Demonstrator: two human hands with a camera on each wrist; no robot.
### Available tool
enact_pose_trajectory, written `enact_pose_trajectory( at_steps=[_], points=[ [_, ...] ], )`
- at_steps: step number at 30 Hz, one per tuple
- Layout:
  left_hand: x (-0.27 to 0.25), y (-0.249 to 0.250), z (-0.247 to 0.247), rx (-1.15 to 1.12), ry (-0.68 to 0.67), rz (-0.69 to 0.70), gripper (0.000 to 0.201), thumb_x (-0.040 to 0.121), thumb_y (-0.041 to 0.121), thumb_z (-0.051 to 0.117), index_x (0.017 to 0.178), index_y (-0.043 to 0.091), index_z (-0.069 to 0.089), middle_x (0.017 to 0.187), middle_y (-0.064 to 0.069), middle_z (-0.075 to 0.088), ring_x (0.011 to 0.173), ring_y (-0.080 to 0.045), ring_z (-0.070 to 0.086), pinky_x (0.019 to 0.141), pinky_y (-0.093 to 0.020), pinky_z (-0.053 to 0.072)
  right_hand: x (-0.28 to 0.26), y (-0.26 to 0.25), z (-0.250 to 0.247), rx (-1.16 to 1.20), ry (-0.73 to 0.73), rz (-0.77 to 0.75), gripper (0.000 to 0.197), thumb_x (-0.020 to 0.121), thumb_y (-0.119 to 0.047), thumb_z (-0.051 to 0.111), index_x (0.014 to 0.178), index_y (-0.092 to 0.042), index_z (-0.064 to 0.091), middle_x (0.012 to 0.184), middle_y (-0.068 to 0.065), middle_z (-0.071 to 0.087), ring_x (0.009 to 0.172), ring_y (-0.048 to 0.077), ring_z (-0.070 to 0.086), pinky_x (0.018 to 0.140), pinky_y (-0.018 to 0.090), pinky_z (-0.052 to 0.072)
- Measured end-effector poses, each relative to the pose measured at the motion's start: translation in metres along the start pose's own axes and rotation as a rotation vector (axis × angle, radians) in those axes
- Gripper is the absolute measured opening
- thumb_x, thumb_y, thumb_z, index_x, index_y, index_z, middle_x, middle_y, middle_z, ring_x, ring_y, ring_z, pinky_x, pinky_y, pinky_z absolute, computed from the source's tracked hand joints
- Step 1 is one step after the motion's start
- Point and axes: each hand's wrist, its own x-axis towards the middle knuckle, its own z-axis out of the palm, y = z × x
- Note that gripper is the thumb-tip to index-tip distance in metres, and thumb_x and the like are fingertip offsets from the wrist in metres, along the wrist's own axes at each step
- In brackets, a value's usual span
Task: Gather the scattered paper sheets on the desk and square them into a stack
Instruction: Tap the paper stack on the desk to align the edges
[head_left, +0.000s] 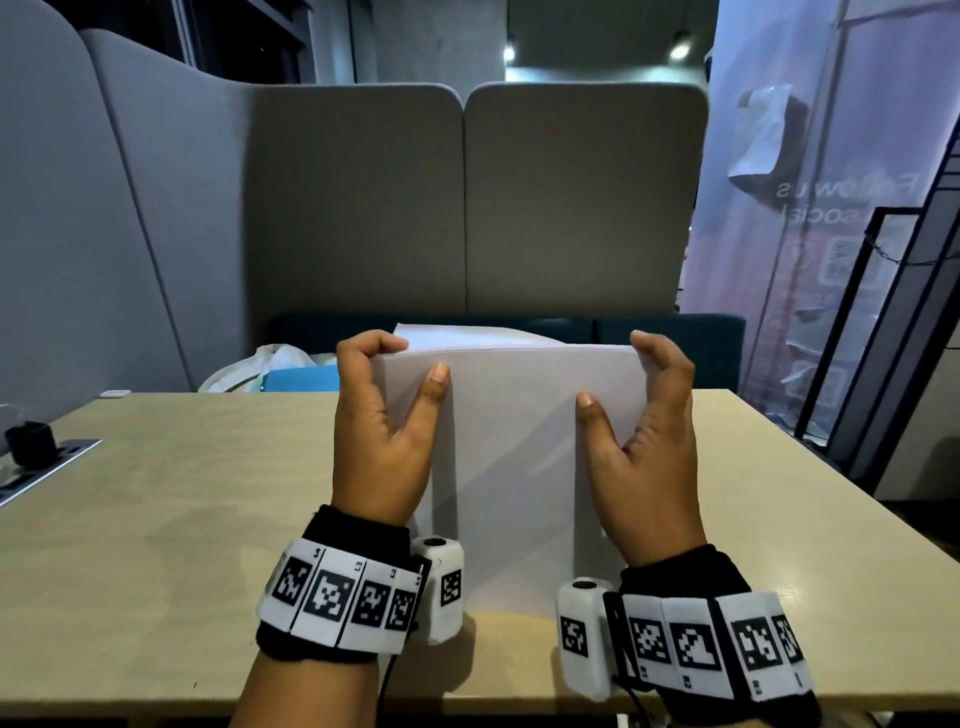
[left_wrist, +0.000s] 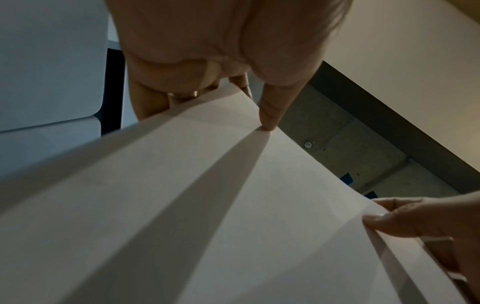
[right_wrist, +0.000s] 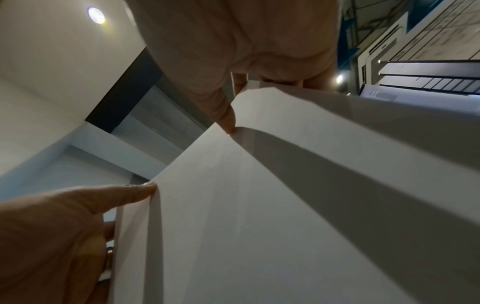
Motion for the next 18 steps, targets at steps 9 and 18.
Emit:
enact_pose_trajectory(
  at_steps=[9, 18],
  points=[
    [-0.024, -0.023, -0.002, -0.143, -0.054, -0.223, 0.055, 0.078, 0.041, 0.061, 0.126, 0.033, 0.035, 0.115, 0.021, 0.054, 0.102, 0.009, 0.058, 0.081, -0.014, 0.054, -0.012, 0.012, -0.005, 0.251, -0.013, 0.187, 0.057, 0.092, -0.023, 0.057, 0.138, -0.035, 0.024, 0.109, -0.029, 0.048, 0.094, -0.01, 0.054, 0.067, 0.002, 0.048],
    [-0.076, -0.064, -0.002, -0.154, -0.108, -0.446, 0.02, 0.093, 0.02, 0.055, 0.108, 0.033, 0.054, 0.113, 0.012, 0.066, 0.103, 0.004, 0.062, 0.095, -0.024, 0.048, -0.057, 0.059, 0.005, 0.373, -0.095, 0.48, 0.017, 0.094, -0.016, 0.054, 0.108, -0.026, 0.057, 0.102, -0.01, 0.066, 0.09, 0.005, 0.065, 0.067, 0.018, 0.05]
  ],
)
